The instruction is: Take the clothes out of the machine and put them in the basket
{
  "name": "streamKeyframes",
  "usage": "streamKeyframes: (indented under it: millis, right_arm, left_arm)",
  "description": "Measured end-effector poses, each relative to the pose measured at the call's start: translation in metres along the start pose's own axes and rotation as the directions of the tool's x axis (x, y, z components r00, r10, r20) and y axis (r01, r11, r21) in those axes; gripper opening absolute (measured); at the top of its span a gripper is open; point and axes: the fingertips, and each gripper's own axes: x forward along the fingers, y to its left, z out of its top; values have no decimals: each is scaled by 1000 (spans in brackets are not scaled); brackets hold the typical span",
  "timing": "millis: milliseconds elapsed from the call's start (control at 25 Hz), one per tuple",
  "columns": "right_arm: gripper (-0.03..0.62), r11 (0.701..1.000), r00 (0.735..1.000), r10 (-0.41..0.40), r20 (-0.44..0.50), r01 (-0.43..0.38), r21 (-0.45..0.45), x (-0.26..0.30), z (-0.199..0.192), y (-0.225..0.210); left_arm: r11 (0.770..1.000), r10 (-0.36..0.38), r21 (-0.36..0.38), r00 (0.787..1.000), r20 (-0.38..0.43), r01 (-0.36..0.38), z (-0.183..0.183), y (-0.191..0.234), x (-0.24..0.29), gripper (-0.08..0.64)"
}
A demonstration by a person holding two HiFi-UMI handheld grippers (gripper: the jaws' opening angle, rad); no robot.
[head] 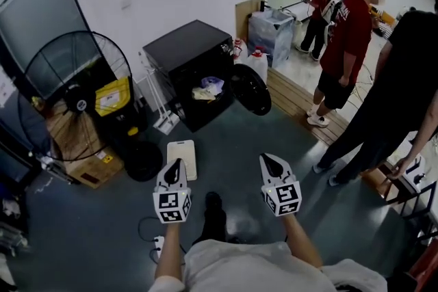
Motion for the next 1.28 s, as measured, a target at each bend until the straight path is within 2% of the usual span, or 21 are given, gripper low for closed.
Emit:
streamKeyframes:
  millis: [240, 440, 720, 1000, 1160, 1280]
  right_arm:
    - [25, 1000, 1000, 2, -5, -2, -3, 23, 0, -19]
    - [25, 1000, 1000, -2, -12, 2, -2, 70, -1, -44]
    - [25, 1000, 1000, -1, -27, 1, -26, 173, 5, -84]
    - [25, 999, 999, 30, -24, -31, -25, 301, 37, -128]
    - [23, 997, 998, 61, -15, -61, -37, 357, 41, -142]
    - [25, 996, 997, 80, -15, -81, -39, 383, 39, -139]
  left_arm:
    - [1000, -9, 3, 1000, -9, 9, 3, 4, 35, 18]
    - [1000, -19, 1, 1000, -17, 19, 5, 17, 88, 18]
    - [998, -52, -18, 999, -14, 52, 11, 47, 206, 18]
    - [998, -56, -15, 998, -8, 56, 48, 98, 332, 18]
    - [999, -42, -10, 999, 13, 42, 60, 116, 379, 18]
    - [999, -35, -8, 999, 13, 35, 61, 129, 396, 18]
